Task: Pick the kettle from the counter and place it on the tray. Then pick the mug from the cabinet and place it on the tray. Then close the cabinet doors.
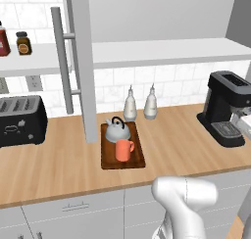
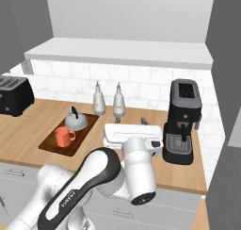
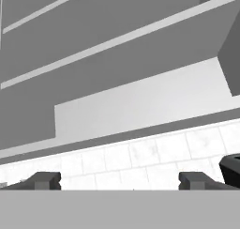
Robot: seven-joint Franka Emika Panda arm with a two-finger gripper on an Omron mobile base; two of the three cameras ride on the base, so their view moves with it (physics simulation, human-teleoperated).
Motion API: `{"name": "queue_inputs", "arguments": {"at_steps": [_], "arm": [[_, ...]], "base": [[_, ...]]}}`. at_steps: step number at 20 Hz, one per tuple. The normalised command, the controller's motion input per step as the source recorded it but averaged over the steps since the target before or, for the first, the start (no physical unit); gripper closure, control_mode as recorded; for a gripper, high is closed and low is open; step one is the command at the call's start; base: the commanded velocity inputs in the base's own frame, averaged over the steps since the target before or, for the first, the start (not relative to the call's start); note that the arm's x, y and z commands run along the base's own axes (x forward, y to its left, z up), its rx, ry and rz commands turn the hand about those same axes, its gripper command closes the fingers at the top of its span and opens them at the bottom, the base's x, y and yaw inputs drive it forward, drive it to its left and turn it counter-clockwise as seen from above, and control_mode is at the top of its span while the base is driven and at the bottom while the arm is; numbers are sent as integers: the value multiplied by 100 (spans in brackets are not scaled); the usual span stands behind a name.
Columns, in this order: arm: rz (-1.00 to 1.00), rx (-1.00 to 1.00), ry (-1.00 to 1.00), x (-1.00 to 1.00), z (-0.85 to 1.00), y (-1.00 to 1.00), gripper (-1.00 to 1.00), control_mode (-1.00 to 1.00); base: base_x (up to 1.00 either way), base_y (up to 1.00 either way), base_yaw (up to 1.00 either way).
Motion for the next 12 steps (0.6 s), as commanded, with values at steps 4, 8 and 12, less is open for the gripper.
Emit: {"name": "queue_inputs", "arguments": {"at_steps": [4,8,12], "arm": [[-1,-4,-3,-24,3,-81,-100,-100],[-1,-6,-10,-48,17,-76,-100,-100],[0,-4,-20,-60,7,-56,-100,-100]], "base": [[0,0,0],[0,0,0],[0,0,0]]}}
